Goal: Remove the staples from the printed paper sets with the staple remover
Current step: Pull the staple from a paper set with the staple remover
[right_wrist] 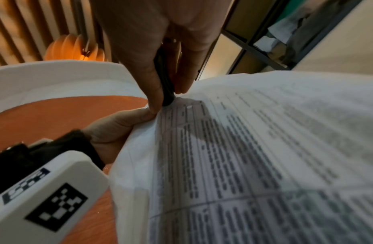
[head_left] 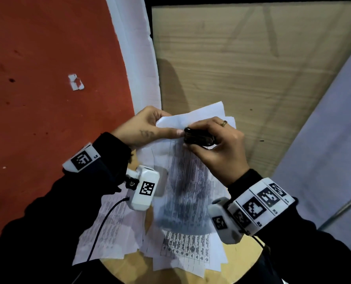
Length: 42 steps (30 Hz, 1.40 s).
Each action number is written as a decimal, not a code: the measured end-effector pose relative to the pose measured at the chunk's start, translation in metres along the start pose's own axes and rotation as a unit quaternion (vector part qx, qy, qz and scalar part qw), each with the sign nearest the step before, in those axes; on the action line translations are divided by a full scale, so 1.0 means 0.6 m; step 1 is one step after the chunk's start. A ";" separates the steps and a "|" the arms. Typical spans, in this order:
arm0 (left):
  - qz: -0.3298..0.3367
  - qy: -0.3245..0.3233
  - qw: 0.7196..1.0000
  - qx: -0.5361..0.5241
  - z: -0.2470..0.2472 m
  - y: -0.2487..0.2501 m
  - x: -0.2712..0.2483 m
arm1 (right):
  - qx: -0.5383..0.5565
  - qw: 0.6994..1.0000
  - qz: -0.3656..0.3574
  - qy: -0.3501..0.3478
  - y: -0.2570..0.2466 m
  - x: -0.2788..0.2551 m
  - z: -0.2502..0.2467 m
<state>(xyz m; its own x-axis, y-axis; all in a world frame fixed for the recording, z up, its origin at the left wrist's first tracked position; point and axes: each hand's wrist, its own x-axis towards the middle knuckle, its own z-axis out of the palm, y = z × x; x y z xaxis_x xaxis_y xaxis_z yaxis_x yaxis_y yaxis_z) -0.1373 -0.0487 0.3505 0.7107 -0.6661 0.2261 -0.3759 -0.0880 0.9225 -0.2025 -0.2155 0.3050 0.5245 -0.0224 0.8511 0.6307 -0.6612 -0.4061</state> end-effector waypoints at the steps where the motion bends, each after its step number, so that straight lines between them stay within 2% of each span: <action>1: 0.005 0.003 1.000 0.000 0.001 0.000 -0.001 | 0.007 1.000 0.007 0.006 -0.001 0.001 0.000; 8: 0.067 0.049 0.996 0.039 0.011 -0.007 -0.004 | 0.053 0.996 0.055 0.042 -0.008 0.001 0.001; 12: 0.084 0.153 0.977 0.120 0.018 -0.020 0.005 | -0.014 0.998 -0.004 0.059 -0.004 0.000 0.015; 15: 0.091 0.175 0.964 0.176 0.022 -0.027 0.009 | -0.063 0.996 -0.035 0.058 -0.003 -0.002 0.024; 18: 0.091 0.179 0.961 0.189 0.020 -0.036 0.012 | -0.061 0.996 -0.027 0.052 -0.002 -0.003 0.027; 23: 0.086 0.174 0.969 0.153 0.018 -0.044 0.014 | -0.060 0.997 -0.010 0.050 -0.004 -0.004 0.027; 37: 0.065 0.181 0.965 0.176 0.014 -0.067 0.013 | -0.093 0.995 0.010 0.028 -0.004 -0.007 0.038; 42: 0.043 0.145 0.967 0.203 0.009 -0.049 0.002 | -0.075 0.997 0.009 0.008 -0.009 -0.010 0.033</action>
<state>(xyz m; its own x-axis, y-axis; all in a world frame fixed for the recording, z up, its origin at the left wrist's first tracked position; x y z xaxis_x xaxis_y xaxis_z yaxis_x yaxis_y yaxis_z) -0.1288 -0.0509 0.3220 0.7812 -0.4533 0.4293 -0.6019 -0.3643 0.7106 -0.1978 -0.1969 0.2956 0.5250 -0.0477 0.8497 0.5274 -0.7654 -0.3688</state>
